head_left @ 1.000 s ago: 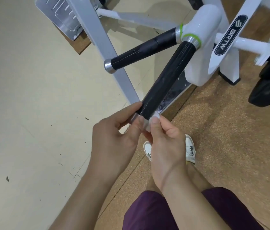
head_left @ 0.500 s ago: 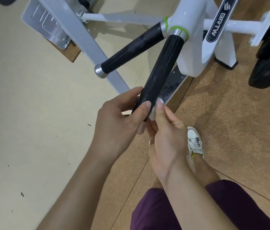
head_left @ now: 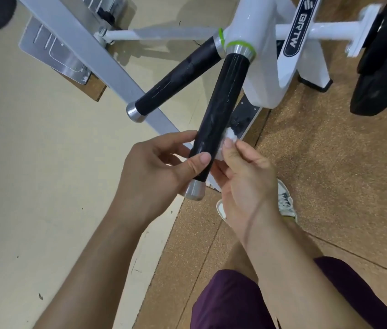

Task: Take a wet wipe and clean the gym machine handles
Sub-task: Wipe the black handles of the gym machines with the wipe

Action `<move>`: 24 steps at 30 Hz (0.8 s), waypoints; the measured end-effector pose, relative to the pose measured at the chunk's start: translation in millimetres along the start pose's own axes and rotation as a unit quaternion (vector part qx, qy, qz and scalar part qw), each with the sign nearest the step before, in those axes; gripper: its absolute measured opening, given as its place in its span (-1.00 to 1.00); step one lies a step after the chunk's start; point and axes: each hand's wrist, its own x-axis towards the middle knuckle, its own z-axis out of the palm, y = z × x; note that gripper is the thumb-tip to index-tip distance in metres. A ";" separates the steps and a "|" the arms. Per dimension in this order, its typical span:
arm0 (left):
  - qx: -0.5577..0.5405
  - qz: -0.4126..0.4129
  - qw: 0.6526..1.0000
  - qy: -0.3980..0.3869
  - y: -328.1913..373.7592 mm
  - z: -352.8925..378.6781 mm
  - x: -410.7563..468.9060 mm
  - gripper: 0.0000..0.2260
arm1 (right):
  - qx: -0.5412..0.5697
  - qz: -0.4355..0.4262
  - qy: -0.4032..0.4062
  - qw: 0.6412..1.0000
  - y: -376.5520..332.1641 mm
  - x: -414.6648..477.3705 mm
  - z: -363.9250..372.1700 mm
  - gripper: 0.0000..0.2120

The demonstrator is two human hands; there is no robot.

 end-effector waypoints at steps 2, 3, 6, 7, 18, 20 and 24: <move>-0.017 -0.003 1.000 -0.005 0.0 -0.8 1.2 -0.71 | 0.025 0.012 -0.004 1.000 3.7 -3.1 2.0 -0.79; -0.031 -0.005 1.000 -0.005 0.3 -1.5 2.0 -0.71 | 0.035 0.021 -0.012 0.999 8.5 -6.5 1.7 -0.75; -0.053 -0.012 0.998 -0.009 0.5 -2.2 4.6 -0.72 | 0.066 0.054 -0.035 0.996 14.8 -13.1 -0.7 -0.62; -0.051 -0.011 0.999 -0.012 0.5 -2.2 5.1 -0.72 | 0.063 0.056 -0.031 0.996 13.3 -12.0 -1.1 -0.62; -0.063 -0.020 0.998 -0.005 -3.9 -1.4 5.8 -0.69 | 0.037 0.063 0.021 0.997 10.5 -7.3 -0.4 -0.83; -0.067 -0.017 0.998 -0.006 -3.4 -1.0 5.2 -0.70 | 0.040 0.034 0.049 0.997 -2.2 8.5 9.6 -0.81; -0.048 -0.010 0.999 -0.020 -2.1 -1.5 7.8 -0.73 | 0.082 0.013 0.054 0.995 0.8 9.5 10.9 -0.85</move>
